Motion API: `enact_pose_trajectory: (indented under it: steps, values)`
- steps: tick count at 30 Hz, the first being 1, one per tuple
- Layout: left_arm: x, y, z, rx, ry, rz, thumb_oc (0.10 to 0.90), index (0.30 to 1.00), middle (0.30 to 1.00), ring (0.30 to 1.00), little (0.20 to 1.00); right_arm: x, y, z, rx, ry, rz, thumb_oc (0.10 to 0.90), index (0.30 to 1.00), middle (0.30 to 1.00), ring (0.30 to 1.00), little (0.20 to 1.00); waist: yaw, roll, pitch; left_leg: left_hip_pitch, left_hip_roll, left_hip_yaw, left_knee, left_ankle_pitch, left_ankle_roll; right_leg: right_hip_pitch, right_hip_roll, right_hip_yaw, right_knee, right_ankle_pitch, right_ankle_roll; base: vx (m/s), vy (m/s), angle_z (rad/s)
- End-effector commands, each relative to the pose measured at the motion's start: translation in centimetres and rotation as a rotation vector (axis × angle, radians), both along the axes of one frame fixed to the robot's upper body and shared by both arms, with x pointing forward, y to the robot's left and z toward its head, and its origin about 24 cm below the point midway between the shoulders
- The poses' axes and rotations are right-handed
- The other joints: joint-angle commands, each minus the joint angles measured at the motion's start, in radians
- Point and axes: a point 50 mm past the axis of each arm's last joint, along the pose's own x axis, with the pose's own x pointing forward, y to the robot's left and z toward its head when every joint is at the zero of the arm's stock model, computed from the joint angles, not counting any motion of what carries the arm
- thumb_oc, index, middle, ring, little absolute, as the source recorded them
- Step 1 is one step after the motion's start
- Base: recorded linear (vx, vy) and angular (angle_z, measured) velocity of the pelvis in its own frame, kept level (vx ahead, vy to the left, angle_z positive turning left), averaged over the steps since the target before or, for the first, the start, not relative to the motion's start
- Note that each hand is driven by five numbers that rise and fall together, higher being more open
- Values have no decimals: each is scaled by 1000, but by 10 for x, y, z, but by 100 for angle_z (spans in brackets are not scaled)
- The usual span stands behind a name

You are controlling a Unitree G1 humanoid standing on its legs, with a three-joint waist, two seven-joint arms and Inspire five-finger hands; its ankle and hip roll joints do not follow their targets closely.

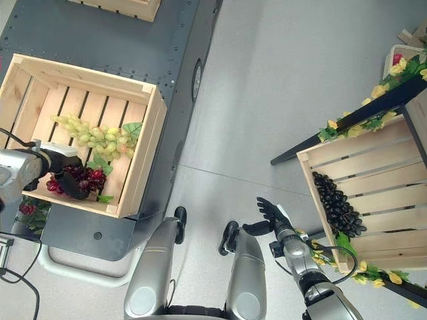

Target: Pick up the fruits from the basket on one side to the basket on the other side

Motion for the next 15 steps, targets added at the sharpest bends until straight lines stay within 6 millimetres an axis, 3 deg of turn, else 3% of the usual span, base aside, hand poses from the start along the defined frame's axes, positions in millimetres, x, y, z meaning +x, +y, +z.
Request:
enact_pose_trajectory:
  steps: [1,13,14,15]
  values:
    - [-12,32,5,86,-26,113,800,900,900,900,900,4,-21,16,6,-92,-48,800,900,900,900,900,10,-3,-12,67,-40,47,-123,-23,53,-6,32,-25,-26,135,-1,0,0,0]
    - [-10,21,-45,98,40,71,800,900,900,900,900,18,-9,25,26,-141,-26,800,900,900,900,900,-12,-34,-12,17,-24,43,-139,-10,53,-68,49,-12,-19,143,-4,0,1,0]
    - [-10,21,-47,103,36,65,679,719,719,719,719,19,-8,25,27,-142,-23,800,900,900,900,900,-14,-35,-12,20,-23,44,-142,-9,54,-68,49,-11,-19,143,-3,2,9,-5]
    - [-9,21,-47,104,31,65,400,300,300,300,300,19,-8,26,27,-142,-21,800,900,900,900,900,-15,-35,-12,20,-23,44,-142,-9,54,-69,49,-10,-18,143,-3,0,0,0]
